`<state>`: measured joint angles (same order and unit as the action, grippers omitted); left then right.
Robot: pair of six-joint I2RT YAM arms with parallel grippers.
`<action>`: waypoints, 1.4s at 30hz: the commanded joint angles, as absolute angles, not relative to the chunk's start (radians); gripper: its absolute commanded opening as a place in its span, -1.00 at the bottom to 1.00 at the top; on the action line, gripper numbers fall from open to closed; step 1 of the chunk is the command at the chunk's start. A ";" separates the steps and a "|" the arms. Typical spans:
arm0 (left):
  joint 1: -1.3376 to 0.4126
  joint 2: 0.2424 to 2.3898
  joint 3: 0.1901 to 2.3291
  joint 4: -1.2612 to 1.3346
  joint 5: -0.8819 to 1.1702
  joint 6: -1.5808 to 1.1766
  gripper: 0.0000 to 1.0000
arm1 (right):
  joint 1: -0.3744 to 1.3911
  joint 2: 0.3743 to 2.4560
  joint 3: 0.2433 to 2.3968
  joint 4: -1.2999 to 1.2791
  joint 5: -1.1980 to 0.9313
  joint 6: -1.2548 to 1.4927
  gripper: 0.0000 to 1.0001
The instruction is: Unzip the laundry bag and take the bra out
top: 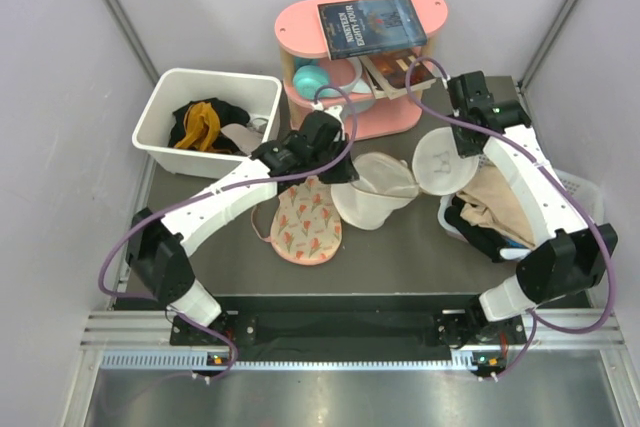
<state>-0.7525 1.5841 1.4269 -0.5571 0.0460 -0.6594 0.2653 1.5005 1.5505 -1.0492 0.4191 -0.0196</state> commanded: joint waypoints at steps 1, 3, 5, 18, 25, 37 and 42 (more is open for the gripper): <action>-0.793 1.595 1.425 -0.390 0.080 -0.762 -1.00 | 0.253 1.460 1.597 -1.092 0.570 -0.060 -1.00; -0.795 1.598 1.385 -0.361 0.081 -0.787 -1.00 | 0.255 1.460 1.617 -1.098 0.615 -0.060 -1.00; -0.793 1.595 1.339 -0.321 0.057 -0.788 -1.00 | 0.256 1.457 1.624 -1.095 0.653 -0.060 -1.00; -0.784 1.736 1.189 -0.160 0.075 -0.766 -1.00 | 0.451 1.540 1.608 -1.100 0.785 -0.028 -1.00; -0.784 1.772 1.178 -0.103 0.066 -0.756 -1.00 | 0.560 1.640 1.585 -1.112 0.779 0.090 -1.00; -0.784 1.825 1.108 -0.018 0.020 -0.821 -1.00 | 0.595 1.649 1.386 -0.899 0.320 0.233 -0.99; -0.784 1.845 1.083 0.032 0.026 -0.851 -1.00 | 0.595 1.637 1.269 -0.731 0.099 0.302 -1.00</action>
